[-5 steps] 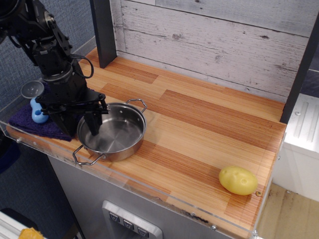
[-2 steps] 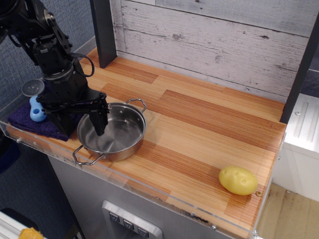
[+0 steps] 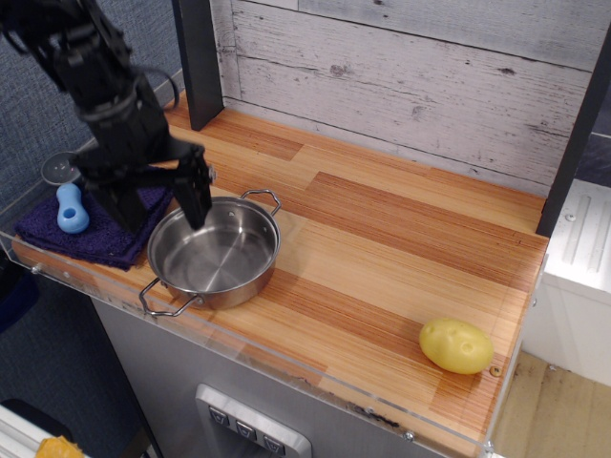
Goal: Place the pot to the right of the purple towel
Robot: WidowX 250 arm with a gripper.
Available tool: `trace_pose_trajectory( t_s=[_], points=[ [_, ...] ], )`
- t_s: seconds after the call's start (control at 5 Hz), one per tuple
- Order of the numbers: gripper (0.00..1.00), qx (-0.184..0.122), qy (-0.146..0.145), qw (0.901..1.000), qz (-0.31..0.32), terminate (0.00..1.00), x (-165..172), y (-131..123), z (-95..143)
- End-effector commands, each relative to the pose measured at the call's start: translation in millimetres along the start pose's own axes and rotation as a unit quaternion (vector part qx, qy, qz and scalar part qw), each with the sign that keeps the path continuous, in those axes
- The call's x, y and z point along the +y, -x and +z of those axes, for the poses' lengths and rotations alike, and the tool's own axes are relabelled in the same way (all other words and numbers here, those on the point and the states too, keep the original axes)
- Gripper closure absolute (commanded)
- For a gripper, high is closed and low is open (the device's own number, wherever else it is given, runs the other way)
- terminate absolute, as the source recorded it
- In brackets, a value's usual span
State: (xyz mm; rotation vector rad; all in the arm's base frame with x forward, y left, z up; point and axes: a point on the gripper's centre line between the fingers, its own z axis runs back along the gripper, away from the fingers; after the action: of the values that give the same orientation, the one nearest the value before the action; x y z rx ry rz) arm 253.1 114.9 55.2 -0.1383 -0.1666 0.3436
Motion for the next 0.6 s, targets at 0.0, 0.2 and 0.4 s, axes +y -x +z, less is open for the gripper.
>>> trace_pose_trajectory(
  t_s=[0.0, 0.2, 0.4],
  points=[
    [0.0, -0.056, 0.021, 0.9976, -0.036, 0.0, -19, -16, 67],
    [0.0, -0.068, 0.03, 0.9962, -0.046, 0.0, -27, -18, 83],
    [0.0, -0.087, 0.031, 0.9908, -0.099, 0.0, -32, -15, 93]
  ],
)
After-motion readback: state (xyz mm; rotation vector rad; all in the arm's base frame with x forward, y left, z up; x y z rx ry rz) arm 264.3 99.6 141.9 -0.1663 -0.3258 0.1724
